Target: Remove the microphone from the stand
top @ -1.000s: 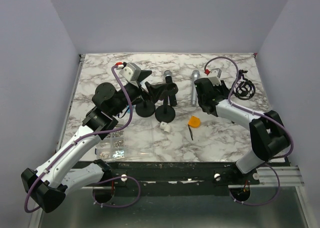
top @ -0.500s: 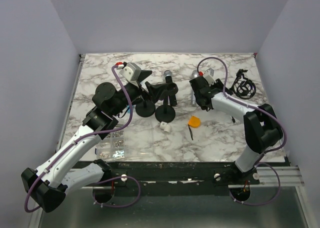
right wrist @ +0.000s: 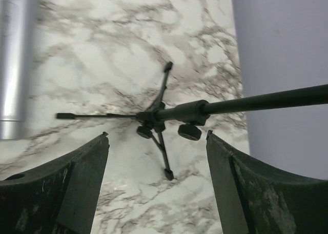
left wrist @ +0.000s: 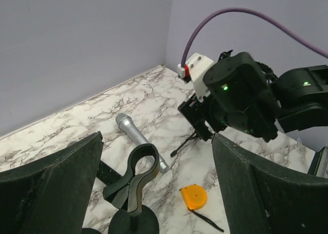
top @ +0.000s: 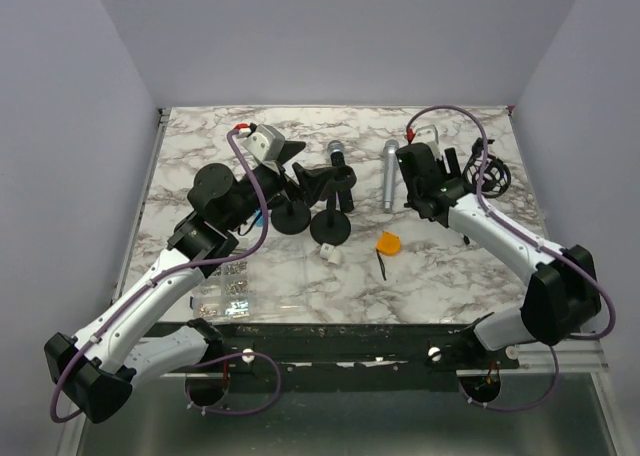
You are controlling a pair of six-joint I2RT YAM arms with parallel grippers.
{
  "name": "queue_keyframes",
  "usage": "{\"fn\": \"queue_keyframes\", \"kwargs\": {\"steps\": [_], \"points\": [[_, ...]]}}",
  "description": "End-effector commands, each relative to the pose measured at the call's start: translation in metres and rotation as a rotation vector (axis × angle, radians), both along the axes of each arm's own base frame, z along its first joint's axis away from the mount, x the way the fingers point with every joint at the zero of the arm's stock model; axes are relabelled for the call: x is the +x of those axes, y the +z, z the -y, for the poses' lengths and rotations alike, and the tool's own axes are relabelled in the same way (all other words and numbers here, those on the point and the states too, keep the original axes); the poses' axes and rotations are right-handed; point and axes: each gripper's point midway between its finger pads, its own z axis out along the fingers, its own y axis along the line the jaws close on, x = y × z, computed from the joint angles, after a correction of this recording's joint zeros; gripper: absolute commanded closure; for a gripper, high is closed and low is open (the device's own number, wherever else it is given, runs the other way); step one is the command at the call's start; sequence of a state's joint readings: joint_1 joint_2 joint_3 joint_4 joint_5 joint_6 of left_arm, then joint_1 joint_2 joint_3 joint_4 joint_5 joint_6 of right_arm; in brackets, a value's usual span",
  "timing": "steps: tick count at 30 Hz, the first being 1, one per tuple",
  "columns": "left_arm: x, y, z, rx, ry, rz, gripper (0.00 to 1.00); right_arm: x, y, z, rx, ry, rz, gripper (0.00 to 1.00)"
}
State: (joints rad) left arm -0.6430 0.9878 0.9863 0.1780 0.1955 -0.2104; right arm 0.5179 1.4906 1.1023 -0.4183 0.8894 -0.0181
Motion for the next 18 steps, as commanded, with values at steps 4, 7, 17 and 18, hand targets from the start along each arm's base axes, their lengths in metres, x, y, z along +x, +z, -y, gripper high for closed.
{"fn": "queue_keyframes", "kwargs": {"steps": [4,7,17,18], "points": [[0.0,-0.001,0.005,0.0,-0.019,0.0,0.14,-0.007,0.05,-0.081,0.442,0.37,0.067,0.2],[0.0,-0.001,0.005,0.0,-0.019,0.0,0.14,-0.014,0.1,-0.103,0.584,0.484,0.178,0.2],[-0.004,0.01,-0.001,-0.009,-0.005,0.017,0.12,-0.01,0.199,-0.013,0.509,-0.097,0.443,0.19],[-0.005,0.012,-0.003,-0.012,-0.002,0.021,0.11,-0.013,0.199,-0.004,0.478,-0.143,0.445,0.19]]}}
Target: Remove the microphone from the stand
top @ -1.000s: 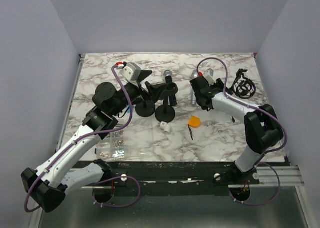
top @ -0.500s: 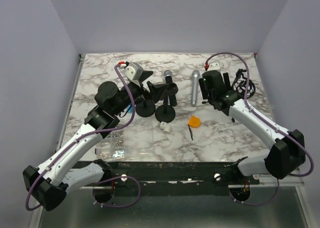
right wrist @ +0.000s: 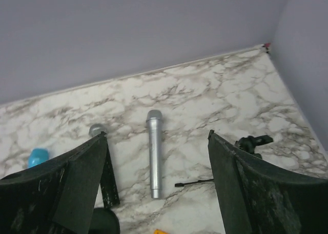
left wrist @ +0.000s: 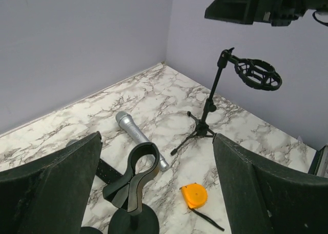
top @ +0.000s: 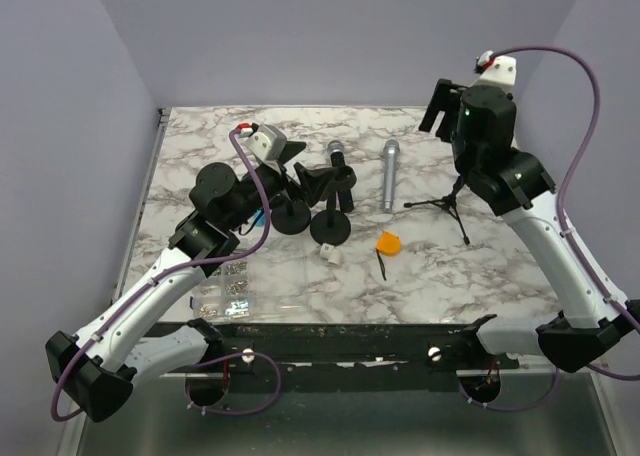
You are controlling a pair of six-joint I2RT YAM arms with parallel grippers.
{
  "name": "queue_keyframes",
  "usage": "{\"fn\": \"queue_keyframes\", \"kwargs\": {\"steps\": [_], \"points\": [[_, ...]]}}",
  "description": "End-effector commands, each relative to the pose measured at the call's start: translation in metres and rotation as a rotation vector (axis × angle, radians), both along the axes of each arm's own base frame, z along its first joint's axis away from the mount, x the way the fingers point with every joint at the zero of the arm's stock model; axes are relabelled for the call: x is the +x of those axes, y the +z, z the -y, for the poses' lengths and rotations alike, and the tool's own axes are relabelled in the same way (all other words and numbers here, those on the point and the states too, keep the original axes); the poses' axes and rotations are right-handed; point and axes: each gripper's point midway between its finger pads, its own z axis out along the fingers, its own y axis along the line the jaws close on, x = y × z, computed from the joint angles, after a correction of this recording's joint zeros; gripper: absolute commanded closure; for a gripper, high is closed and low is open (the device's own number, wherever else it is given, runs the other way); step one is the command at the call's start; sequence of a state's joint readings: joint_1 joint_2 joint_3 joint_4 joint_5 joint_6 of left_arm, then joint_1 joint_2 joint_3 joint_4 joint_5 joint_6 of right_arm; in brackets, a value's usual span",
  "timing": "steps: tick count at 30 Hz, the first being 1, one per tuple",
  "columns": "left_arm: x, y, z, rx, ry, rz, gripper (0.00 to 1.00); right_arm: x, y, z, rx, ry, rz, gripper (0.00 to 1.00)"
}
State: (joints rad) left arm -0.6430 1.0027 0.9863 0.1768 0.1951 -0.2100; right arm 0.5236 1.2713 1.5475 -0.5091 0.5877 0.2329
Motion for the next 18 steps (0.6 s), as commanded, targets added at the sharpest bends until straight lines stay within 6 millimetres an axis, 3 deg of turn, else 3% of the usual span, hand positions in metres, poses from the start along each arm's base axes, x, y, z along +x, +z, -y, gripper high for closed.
{"fn": "queue_keyframes", "kwargs": {"steps": [1,5,9,12,18], "points": [[-0.01,0.02,-0.006,-0.026,-0.001,0.041,0.11,-0.013,-0.02,0.057,-0.088,-0.341,-0.126,0.2],[-0.015,0.027,-0.01,-0.038,-0.003,0.058,0.1,-0.017,-0.022,0.084,-0.026,-0.396,-0.123,0.24],[-0.018,0.03,-0.011,-0.046,-0.006,0.066,0.1,-0.011,-0.048,0.114,0.025,-0.409,-0.206,0.32],[-0.02,0.031,-0.011,-0.048,-0.007,0.069,0.1,-0.009,-0.058,0.119,0.028,-0.403,-0.221,0.34],[-0.02,0.032,-0.011,-0.047,-0.009,0.072,0.1,-0.007,-0.07,0.121,0.041,-0.387,-0.245,0.49]]}}
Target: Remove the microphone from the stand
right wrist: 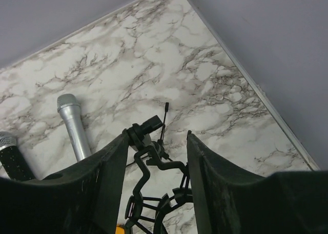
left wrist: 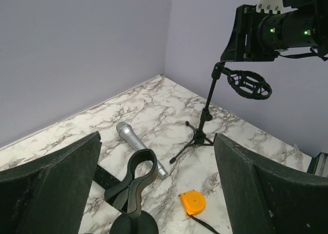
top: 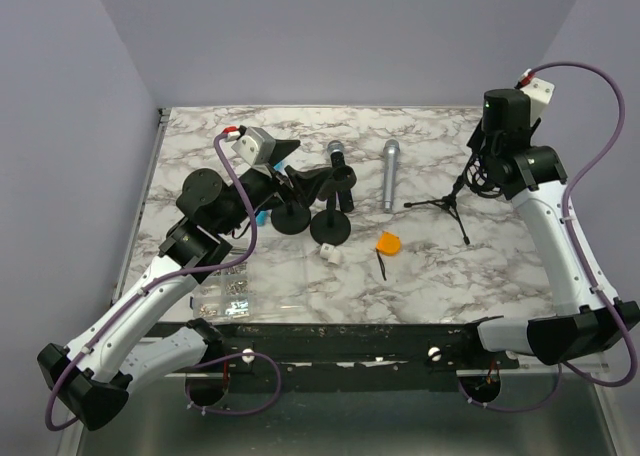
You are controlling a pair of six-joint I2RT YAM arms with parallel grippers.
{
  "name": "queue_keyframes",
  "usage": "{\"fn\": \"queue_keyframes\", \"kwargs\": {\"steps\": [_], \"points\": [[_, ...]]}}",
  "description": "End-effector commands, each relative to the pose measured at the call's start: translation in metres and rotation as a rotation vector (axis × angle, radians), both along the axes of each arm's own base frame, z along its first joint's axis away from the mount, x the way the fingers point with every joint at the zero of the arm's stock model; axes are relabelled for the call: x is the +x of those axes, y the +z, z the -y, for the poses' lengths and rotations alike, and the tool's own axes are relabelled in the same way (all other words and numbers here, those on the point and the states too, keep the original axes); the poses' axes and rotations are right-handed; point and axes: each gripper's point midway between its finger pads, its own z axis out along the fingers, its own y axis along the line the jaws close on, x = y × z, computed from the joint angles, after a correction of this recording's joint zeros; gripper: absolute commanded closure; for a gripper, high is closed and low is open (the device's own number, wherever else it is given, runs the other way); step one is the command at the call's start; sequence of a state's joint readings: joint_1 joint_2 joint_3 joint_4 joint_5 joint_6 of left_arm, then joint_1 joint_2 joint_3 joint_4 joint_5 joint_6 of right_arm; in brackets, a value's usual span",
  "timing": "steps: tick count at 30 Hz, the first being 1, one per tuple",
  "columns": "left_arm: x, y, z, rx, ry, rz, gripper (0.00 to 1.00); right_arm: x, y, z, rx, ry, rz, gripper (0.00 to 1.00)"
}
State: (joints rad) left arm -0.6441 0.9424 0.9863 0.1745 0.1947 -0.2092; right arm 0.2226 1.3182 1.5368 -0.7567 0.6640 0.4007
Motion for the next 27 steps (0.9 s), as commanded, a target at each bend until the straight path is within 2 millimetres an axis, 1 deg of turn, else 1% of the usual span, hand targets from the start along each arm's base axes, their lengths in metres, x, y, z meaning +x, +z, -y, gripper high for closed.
{"fn": "queue_keyframes", "kwargs": {"steps": [1,4,10,14,16,22,24,27], "points": [[-0.006,0.011,-0.001,-0.012,-0.008,0.025,0.1,-0.004,-0.008,-0.001,0.025,0.029,-0.015,0.5],[-0.006,0.011,0.0,-0.012,-0.009,0.026,0.1,-0.001,-0.017,0.005,0.009,0.019,-0.031,0.54],[-0.004,0.008,0.002,-0.006,-0.012,0.018,0.1,0.007,-0.029,0.003,0.013,0.048,-0.038,0.62],[-0.003,0.007,0.002,-0.004,-0.009,0.016,0.1,0.005,-0.042,0.004,0.009,0.044,-0.077,0.65],[-0.003,0.006,0.003,-0.003,-0.012,0.014,0.1,0.001,-0.054,0.002,0.019,0.049,-0.098,0.66],[-0.002,0.005,0.004,-0.002,-0.014,0.01,0.1,-0.009,-0.107,-0.004,0.051,0.074,-0.193,0.66],[-0.002,0.004,0.004,-0.001,-0.015,0.009,0.1,-0.011,-0.119,-0.007,0.067,0.08,-0.215,0.66],[-0.002,0.004,0.005,0.0,-0.015,0.008,0.1,-0.013,-0.129,-0.01,0.08,0.088,-0.231,0.66]]}}
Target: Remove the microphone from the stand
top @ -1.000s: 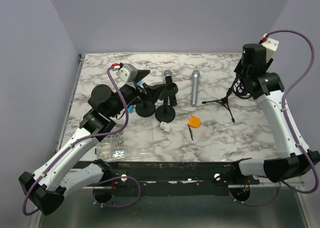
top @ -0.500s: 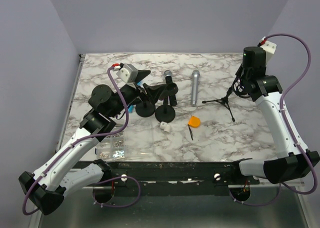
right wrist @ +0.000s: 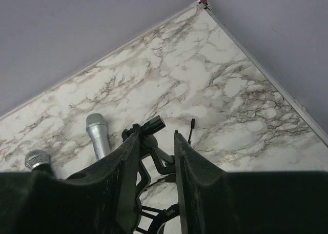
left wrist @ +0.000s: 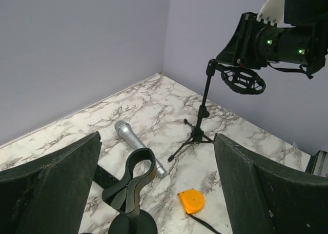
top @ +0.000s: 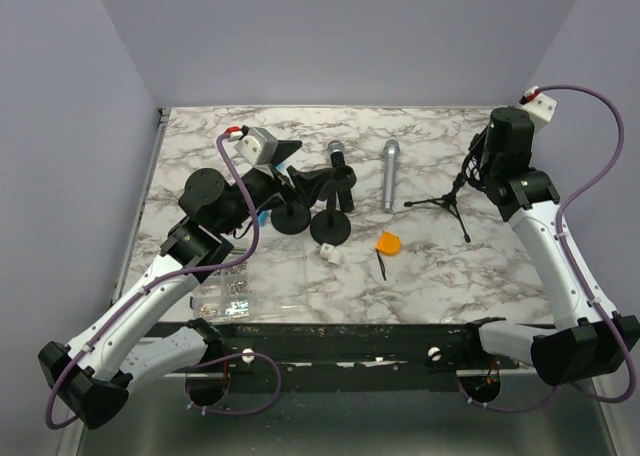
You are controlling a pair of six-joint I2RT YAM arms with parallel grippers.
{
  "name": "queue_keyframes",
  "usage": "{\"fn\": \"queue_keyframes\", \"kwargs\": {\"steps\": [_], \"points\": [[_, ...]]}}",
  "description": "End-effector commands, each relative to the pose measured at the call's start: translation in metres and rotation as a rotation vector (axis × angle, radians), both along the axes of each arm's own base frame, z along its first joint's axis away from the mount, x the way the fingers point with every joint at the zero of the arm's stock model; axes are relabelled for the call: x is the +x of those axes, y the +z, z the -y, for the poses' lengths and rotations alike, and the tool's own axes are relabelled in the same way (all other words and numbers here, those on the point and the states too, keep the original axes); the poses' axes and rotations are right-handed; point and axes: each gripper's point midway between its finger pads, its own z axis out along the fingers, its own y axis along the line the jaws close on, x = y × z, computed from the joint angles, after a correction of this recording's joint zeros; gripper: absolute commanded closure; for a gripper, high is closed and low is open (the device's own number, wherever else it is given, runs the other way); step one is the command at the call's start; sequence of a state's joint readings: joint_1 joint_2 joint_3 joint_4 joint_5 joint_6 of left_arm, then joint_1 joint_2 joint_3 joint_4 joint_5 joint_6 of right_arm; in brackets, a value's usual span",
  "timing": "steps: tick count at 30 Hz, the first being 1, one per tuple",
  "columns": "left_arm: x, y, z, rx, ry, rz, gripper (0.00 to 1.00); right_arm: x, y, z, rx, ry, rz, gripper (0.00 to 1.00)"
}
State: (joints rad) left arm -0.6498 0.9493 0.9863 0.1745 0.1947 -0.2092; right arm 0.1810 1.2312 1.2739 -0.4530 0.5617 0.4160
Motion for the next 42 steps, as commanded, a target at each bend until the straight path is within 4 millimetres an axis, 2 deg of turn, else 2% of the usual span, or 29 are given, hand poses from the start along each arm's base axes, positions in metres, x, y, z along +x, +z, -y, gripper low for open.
{"fn": "queue_keyframes", "kwargs": {"steps": [1,8,14,19,24,28,31,35,39,42], "points": [[-0.002,0.006,0.001,-0.005,-0.008,0.014,0.1,-0.03,-0.103,-0.005,-0.014,0.059,-0.357,0.66],[-0.002,0.006,0.002,-0.003,-0.009,0.015,0.1,-0.045,-0.116,-0.004,-0.01,0.055,-0.403,0.66],[-0.002,0.005,0.002,0.0,-0.01,0.014,0.1,-0.056,-0.114,-0.002,-0.016,0.061,-0.408,0.67],[-0.001,0.003,0.003,0.003,-0.009,0.011,0.1,-0.055,-0.109,0.001,-0.03,0.053,-0.401,0.67],[-0.002,0.003,0.004,0.003,-0.014,0.01,0.1,-0.044,-0.101,0.001,-0.043,0.055,-0.374,0.67],[-0.002,0.003,0.004,0.004,-0.013,0.009,0.1,-0.035,-0.075,-0.004,-0.03,0.079,-0.324,0.64],[-0.002,0.005,0.003,0.003,-0.011,0.013,0.1,-0.031,-0.049,-0.017,0.002,0.148,-0.278,0.49],[-0.004,0.008,0.001,-0.002,-0.007,0.024,0.1,-0.03,-0.006,-0.049,0.094,0.319,-0.144,0.28],[-0.008,0.017,-0.006,-0.01,0.01,0.048,0.1,-0.042,0.045,-0.074,0.166,0.464,0.059,0.16],[-0.014,0.028,-0.016,-0.021,0.032,0.082,0.1,-0.061,0.081,-0.089,0.191,0.568,0.209,0.06]]}}
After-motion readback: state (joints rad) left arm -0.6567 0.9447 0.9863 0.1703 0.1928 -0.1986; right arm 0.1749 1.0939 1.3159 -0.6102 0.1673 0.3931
